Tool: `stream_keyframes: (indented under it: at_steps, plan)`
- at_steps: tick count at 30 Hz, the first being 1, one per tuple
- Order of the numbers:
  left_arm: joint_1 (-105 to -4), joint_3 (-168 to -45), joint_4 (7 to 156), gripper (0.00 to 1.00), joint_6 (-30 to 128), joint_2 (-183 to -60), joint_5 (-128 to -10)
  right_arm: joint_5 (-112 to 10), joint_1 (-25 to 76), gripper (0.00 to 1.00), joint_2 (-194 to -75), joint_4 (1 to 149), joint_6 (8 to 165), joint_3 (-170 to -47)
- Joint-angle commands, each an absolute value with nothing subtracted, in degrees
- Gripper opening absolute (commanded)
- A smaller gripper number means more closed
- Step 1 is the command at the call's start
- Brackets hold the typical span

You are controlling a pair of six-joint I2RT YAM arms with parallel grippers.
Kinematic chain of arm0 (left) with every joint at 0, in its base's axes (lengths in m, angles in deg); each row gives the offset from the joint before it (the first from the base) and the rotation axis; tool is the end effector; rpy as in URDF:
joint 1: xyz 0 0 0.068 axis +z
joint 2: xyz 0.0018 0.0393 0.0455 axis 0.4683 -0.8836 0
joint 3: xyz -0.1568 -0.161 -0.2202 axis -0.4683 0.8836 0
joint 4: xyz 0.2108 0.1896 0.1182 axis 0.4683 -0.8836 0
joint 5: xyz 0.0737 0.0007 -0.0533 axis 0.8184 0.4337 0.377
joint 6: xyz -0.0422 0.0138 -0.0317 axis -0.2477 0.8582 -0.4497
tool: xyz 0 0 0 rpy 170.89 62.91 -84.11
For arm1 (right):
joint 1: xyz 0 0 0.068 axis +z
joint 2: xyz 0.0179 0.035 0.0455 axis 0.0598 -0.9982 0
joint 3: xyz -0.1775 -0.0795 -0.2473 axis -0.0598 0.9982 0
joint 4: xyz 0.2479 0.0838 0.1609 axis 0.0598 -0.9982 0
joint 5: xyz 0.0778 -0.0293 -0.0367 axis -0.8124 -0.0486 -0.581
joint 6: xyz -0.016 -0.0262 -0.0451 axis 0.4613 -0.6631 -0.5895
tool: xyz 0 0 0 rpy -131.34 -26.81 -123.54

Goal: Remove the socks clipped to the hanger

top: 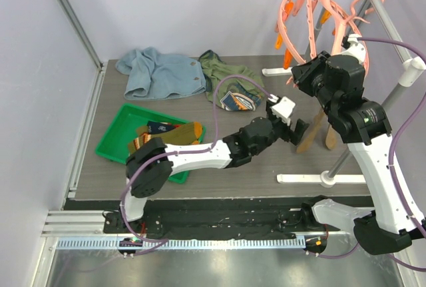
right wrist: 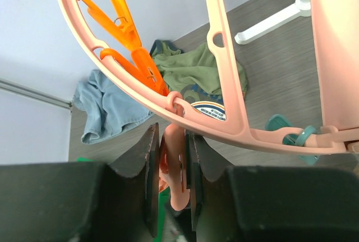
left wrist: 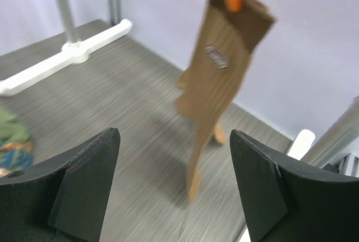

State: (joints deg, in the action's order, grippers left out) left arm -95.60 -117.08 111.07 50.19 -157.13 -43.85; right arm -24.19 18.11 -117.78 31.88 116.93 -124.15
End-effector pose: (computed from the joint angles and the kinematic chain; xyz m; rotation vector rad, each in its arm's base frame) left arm 0.2101 -0.4834 0.3191 0.5328 1.4880 -0.8544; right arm 0.2120 0.0707 0.5473 0.4816 1.7929 0.4011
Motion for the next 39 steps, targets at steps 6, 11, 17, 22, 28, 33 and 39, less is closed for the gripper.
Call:
stream_keyframes:
  at_steps: [6, 11, 17, 22, 28, 33, 39]
  plan:
    - [-97.09, -127.03, 119.62, 0.84, 52.06, -165.79, -47.07, -27.51, 18.55, 0.06, -116.42, 37.64, 118.26, -125.61]
    - [-97.09, -131.08, 119.62, 0.85, 52.23, -170.8, -46.54, -27.94, 18.46, 0.06, -115.9, 37.81, 118.43, -125.35]
    - [-97.18, -136.53, 120.15, 0.76, 51.71, -175.28, -44.52, -27.77, 18.55, 0.07, -115.1, 37.9, 118.08, -124.74]
    - [-97.18, -139.08, 118.75, 0.05, 51.27, -175.03, -45.92, -27.94, 18.46, 0.15, -114.4, 37.64, 118.08, -124.3]
    - [-97.53, -132.85, 117.86, 0.0, 52.93, -168.27, -44.26, -26.98, 18.46, 0.36, -112.82, 37.28, 117.12, -123.86]
    - [-97.53, -127.22, 117.43, 0.0, 53.64, -163.17, -43.2, -26.89, 18.46, 0.4, -112.12, 36.67, 116.68, -123.95]
    - [-97.62, -123.35, 116.29, 0.0, 53.46, -159.56, -42.41, -26.81, 18.55, 0.53, -112.64, 31.5, 111.59, -126.93]
